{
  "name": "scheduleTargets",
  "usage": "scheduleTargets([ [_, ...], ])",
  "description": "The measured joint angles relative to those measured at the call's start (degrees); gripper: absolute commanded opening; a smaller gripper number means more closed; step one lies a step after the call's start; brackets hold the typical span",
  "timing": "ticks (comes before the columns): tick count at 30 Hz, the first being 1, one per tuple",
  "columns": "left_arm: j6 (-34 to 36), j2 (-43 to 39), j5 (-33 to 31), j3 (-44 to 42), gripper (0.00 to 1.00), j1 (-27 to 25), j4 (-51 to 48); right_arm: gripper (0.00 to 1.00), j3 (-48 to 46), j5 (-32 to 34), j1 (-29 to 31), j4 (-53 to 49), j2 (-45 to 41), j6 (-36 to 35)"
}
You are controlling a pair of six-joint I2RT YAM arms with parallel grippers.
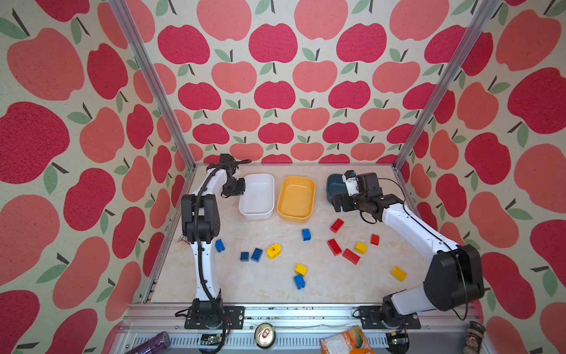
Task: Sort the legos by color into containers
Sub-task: 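Grip the white container rim with the left gripper and drag it toward the yellow container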
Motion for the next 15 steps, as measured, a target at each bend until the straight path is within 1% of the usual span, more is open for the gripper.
scheduleTargets([
  [6,1.99,1.57,1.22,2.58,0.00,-0.96,-0.90,0.99,1.03,0.00,0.46,-0.57,1.09,0.07],
  [15,2.93,2.01,0.26,3.61,0.00,-3.91,-1.36,0.99,1.46,0.02,0.46,-1.09,1.18,0.46],
])
